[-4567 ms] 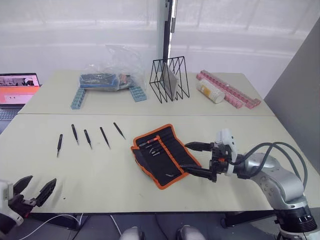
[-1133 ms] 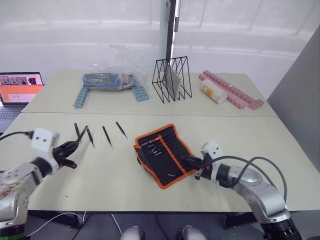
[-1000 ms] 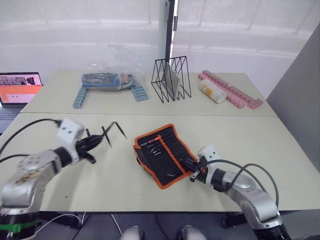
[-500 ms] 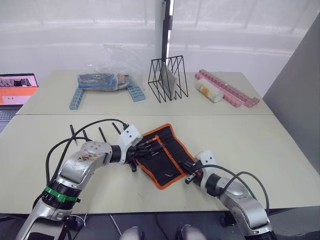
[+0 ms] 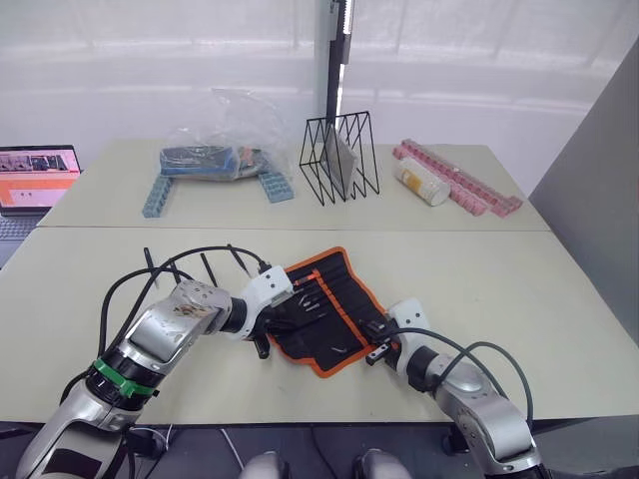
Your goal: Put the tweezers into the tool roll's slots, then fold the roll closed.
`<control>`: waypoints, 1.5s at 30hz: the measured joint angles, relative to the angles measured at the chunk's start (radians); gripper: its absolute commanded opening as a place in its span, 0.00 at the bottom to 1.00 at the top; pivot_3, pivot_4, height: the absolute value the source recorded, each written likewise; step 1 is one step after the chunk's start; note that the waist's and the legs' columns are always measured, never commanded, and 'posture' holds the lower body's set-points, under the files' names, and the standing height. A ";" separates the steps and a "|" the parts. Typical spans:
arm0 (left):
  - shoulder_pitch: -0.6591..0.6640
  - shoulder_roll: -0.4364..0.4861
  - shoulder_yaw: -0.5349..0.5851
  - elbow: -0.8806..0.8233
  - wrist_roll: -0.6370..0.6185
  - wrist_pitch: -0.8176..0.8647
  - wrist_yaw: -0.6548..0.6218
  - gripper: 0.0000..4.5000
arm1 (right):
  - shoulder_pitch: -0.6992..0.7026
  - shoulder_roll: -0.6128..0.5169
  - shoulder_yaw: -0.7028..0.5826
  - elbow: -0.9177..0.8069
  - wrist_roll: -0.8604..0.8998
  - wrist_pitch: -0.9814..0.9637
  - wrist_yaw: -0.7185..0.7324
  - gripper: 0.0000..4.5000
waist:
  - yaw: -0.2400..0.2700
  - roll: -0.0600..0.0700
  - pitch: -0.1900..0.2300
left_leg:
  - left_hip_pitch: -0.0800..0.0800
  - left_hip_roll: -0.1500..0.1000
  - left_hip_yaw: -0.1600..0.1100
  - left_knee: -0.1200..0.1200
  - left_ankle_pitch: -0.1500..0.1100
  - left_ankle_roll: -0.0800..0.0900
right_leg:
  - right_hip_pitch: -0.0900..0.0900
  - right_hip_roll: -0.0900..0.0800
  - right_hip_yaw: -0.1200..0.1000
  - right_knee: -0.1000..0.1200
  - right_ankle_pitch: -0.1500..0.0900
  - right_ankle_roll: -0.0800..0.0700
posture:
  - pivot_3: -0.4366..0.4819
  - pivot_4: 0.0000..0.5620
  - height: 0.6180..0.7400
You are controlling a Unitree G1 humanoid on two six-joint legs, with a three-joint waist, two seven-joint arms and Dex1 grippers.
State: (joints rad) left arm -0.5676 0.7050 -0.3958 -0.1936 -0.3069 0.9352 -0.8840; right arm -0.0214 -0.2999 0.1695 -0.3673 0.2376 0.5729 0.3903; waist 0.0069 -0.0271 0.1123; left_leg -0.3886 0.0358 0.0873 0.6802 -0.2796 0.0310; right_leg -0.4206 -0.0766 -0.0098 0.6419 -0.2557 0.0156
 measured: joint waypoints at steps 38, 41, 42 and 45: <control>-0.226 -0.334 -0.121 0.472 0.273 -0.341 -0.004 0.00 | 0.042 -0.040 0.024 -0.084 -0.033 0.071 -0.020 0.01 | 0.008 -0.001 0.000 | 0.004 -0.006 -0.008 0.003 0.002 0.006 | 0.013 0.004 0.018 0.000 -0.005 0.008 | 0.48 0.27 0.97; -0.238 -0.354 -0.122 0.520 0.289 -0.384 -0.005 0.00 | 0.041 -0.045 0.025 -0.086 -0.040 0.081 -0.021 0.01 | 0.009 -0.001 -0.001 | 0.006 -0.008 -0.011 0.003 0.002 0.007 | 0.017 0.005 0.022 -0.002 -0.006 0.010 | 0.48 0.27 0.97; -0.243 -0.361 -0.122 0.536 0.296 -0.400 -0.006 0.00 | 0.041 -0.047 0.026 -0.087 -0.042 0.087 -0.021 0.01 | 0.009 -0.001 -0.001 | 0.006 -0.008 -0.011 0.003 0.002 0.007 | 0.018 0.005 0.023 -0.002 -0.006 0.011 | 0.48 0.27 0.97; -0.257 -0.382 -0.122 0.587 0.313 -0.444 -0.007 0.00 | 0.040 -0.059 0.039 -0.097 -0.058 0.110 -0.024 0.01 | 0.009 -0.002 -0.002 | 0.006 -0.009 -0.013 0.004 0.003 0.008 | 0.019 0.005 0.024 -0.002 -0.006 0.011 | 0.48 0.27 0.97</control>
State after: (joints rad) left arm -0.8244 0.3229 -0.5178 0.3938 0.0066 0.4912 -0.8911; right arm 0.0188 -0.3588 0.2085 -0.4644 0.1794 0.6833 0.3662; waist 0.0155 -0.0292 0.1099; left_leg -0.3824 0.0266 0.0744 0.6837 -0.2769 0.0391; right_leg -0.4017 -0.0718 0.0138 0.6403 -0.2617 0.0264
